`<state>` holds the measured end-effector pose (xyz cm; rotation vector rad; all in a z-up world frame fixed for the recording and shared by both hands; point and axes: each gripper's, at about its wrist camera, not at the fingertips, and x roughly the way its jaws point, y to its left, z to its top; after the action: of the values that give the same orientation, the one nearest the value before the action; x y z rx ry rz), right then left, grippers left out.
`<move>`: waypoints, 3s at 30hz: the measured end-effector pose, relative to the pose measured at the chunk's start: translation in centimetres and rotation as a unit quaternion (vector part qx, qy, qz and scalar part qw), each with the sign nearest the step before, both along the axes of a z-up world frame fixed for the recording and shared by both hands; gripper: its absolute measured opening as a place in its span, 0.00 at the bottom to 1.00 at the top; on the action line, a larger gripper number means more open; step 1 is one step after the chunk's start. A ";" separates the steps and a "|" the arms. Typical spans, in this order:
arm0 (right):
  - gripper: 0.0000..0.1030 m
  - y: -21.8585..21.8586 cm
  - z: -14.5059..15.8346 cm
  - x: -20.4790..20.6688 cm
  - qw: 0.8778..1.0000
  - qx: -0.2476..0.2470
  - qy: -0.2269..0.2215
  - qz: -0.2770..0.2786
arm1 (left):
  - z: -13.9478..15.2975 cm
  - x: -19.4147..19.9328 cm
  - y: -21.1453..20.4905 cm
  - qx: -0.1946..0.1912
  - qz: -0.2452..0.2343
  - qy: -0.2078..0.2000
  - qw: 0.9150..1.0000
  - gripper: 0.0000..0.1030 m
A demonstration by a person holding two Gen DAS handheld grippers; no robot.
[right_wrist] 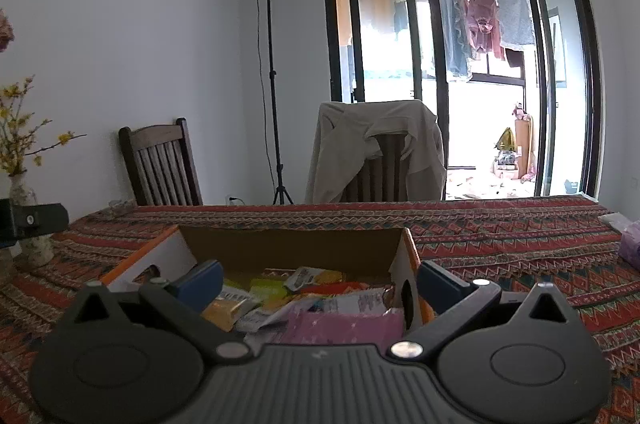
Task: Organize snacks
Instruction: 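Move both grippers back to the snack pile, then grasp the last pink packet with the right gripper, then grasp the last white cracker-print packet with the left gripper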
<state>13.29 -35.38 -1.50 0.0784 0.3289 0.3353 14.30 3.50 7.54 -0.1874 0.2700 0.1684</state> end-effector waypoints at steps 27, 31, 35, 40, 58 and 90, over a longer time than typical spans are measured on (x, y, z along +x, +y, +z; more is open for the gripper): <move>1.00 3.2 -5.0 -8.5 0.992 -0.041 0.101 0.065 | -7.5 -8.4 5.0 0.025 -0.021 0.083 0.996 1.00; 1.00 4.4 -6.2 -8.9 0.988 -0.051 0.126 0.078 | -9.1 -8.5 5.3 0.024 -0.026 0.099 0.994 1.00; 1.00 5.9 -7.0 -9.0 0.982 -0.067 0.147 0.095 | -10.0 -8.5 5.4 0.020 -0.029 0.105 0.994 1.00; 1.00 7.7 -7.9 -8.6 0.975 -0.100 0.171 0.105 | -10.0 -8.9 5.1 0.025 -0.032 0.095 0.995 1.00; 0.64 5.9 -7.4 -8.5 0.975 -0.087 0.149 0.137 | -10.0 -8.7 5.5 0.010 -0.033 0.100 0.994 1.00; 0.64 -3.2 -7.7 -5.7 0.995 -0.010 0.096 -0.011 | -9.8 -2.7 -3.9 0.069 -0.110 0.192 0.973 1.00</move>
<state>7.64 -38.59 -9.19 0.0946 0.5222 0.3023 11.59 -0.39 -2.22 0.0162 0.6604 0.0002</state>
